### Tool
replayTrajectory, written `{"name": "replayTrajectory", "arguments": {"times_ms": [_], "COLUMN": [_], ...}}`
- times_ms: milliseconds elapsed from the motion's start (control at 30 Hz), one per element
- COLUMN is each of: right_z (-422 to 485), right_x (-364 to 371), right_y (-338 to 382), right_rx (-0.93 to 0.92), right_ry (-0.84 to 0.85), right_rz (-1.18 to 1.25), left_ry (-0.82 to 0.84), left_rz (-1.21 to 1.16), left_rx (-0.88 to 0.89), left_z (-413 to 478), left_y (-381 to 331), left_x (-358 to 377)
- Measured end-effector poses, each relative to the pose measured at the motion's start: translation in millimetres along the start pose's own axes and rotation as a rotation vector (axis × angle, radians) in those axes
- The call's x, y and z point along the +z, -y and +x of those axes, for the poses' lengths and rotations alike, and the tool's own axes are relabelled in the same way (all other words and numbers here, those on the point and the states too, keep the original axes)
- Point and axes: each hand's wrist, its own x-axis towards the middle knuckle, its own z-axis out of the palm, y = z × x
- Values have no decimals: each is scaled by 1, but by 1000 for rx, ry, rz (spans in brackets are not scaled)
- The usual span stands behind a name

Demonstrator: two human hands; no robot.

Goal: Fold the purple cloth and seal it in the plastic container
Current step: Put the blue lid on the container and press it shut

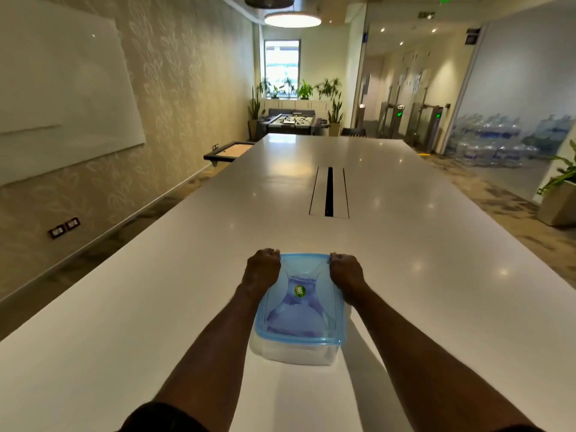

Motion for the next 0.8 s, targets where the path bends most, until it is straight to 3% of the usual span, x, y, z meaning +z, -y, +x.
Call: {"name": "replayTrajectory", "arguments": {"times_ms": [800], "right_z": [-2], "right_x": [2], "right_y": [-6], "right_rx": [-34], "right_ry": [-58], "right_rz": [-21], "left_ry": [-16], "left_rz": [124], "left_rx": [103], "left_z": [-7], "left_y": [-1], "left_x": [-3]}}
